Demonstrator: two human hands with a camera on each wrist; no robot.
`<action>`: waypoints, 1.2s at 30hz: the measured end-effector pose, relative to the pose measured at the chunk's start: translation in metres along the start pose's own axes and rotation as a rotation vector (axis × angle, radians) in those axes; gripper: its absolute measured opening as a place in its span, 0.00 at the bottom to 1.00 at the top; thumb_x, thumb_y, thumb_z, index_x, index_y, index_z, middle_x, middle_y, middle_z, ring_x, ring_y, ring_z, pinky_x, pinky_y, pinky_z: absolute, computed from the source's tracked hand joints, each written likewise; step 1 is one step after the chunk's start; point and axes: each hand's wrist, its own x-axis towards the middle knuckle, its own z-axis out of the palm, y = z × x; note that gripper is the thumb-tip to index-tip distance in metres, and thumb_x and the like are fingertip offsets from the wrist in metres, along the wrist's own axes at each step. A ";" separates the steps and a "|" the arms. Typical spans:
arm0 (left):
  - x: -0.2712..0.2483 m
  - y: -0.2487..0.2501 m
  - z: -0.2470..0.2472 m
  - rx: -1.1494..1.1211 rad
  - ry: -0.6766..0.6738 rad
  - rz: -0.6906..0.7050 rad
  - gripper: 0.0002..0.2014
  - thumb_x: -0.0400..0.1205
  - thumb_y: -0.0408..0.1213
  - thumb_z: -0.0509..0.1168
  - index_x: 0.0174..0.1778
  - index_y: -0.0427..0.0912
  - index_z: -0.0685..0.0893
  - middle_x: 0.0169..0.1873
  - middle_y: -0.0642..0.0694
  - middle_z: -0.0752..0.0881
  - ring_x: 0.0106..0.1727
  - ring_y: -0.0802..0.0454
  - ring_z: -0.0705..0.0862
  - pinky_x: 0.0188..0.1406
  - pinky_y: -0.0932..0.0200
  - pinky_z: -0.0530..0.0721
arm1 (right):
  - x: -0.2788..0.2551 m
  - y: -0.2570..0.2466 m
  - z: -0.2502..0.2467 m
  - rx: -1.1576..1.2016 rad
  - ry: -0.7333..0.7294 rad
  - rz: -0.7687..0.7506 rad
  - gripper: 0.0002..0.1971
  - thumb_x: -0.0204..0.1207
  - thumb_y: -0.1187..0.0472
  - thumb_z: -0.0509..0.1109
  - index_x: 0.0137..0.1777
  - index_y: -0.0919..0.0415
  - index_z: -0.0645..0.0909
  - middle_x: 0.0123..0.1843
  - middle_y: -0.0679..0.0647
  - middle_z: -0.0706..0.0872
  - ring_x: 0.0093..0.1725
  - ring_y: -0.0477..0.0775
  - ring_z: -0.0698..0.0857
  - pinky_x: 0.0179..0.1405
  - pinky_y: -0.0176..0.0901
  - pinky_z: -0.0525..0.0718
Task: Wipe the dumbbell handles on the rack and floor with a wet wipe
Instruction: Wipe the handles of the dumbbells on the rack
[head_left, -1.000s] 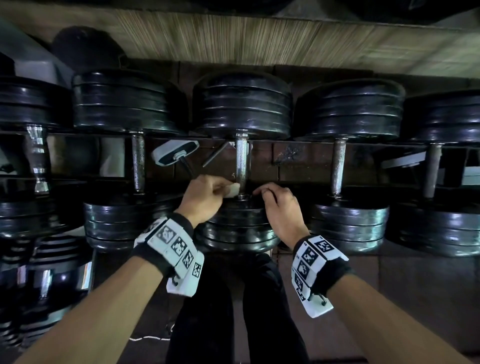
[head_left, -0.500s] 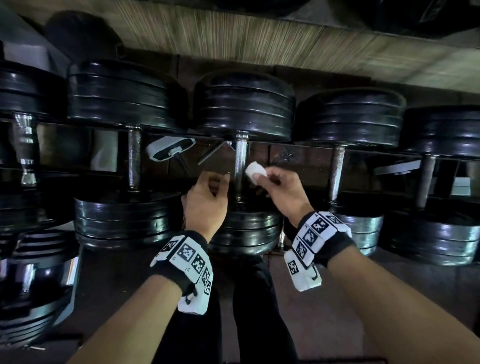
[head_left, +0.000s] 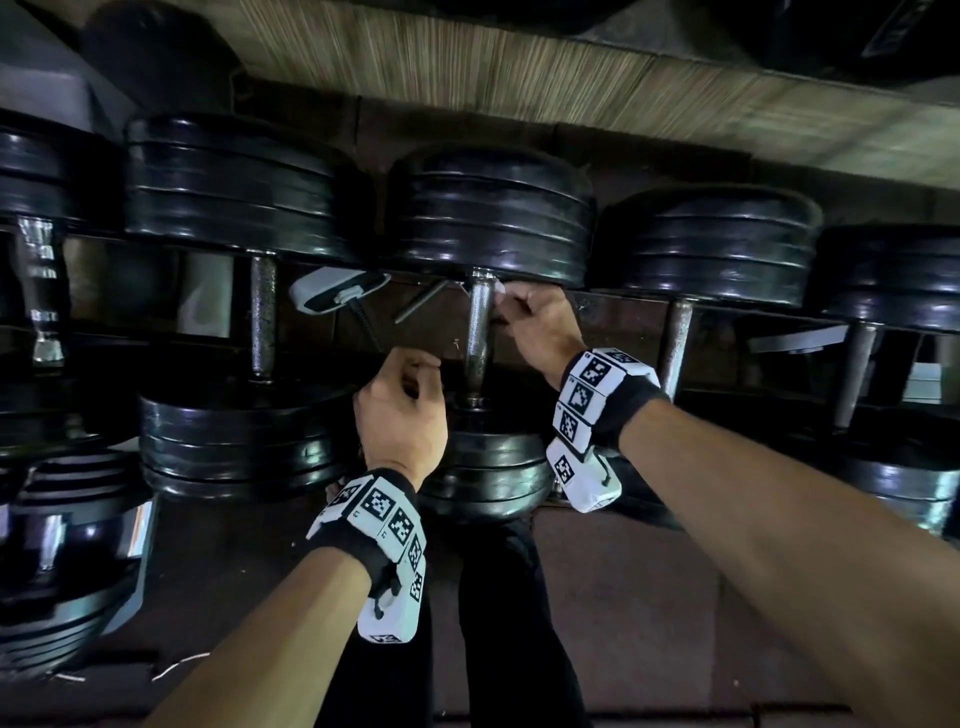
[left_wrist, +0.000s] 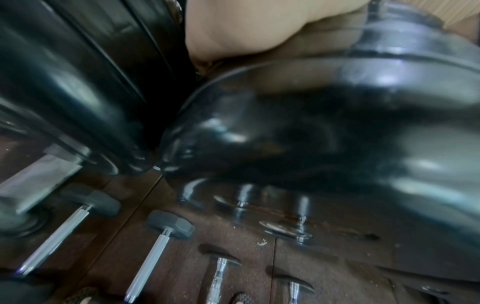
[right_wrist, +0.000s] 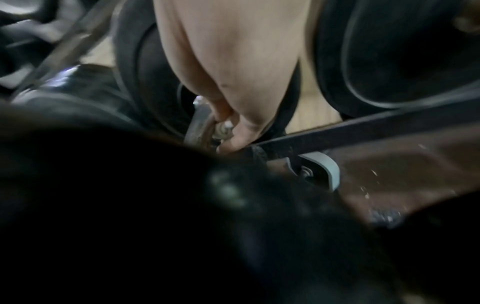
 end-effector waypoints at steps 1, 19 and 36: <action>-0.001 0.000 0.000 0.001 -0.005 -0.001 0.14 0.73 0.48 0.54 0.40 0.51 0.85 0.30 0.53 0.88 0.36 0.49 0.87 0.44 0.46 0.86 | -0.001 0.003 0.001 0.048 -0.006 -0.003 0.13 0.82 0.50 0.67 0.41 0.50 0.90 0.38 0.50 0.91 0.40 0.56 0.89 0.50 0.69 0.89; 0.002 -0.005 0.002 0.045 -0.015 -0.004 0.14 0.74 0.51 0.53 0.41 0.54 0.84 0.30 0.54 0.88 0.36 0.49 0.87 0.48 0.44 0.86 | -0.039 -0.035 0.002 -0.252 0.086 -0.176 0.10 0.83 0.64 0.62 0.48 0.65 0.86 0.38 0.61 0.90 0.39 0.65 0.90 0.44 0.63 0.89; 0.082 0.018 -0.015 -0.060 -0.410 -0.040 0.08 0.82 0.34 0.72 0.51 0.37 0.80 0.47 0.40 0.89 0.44 0.48 0.91 0.45 0.57 0.91 | -0.096 -0.014 0.007 0.016 0.180 0.069 0.07 0.87 0.52 0.64 0.55 0.48 0.84 0.39 0.47 0.90 0.32 0.47 0.87 0.35 0.55 0.88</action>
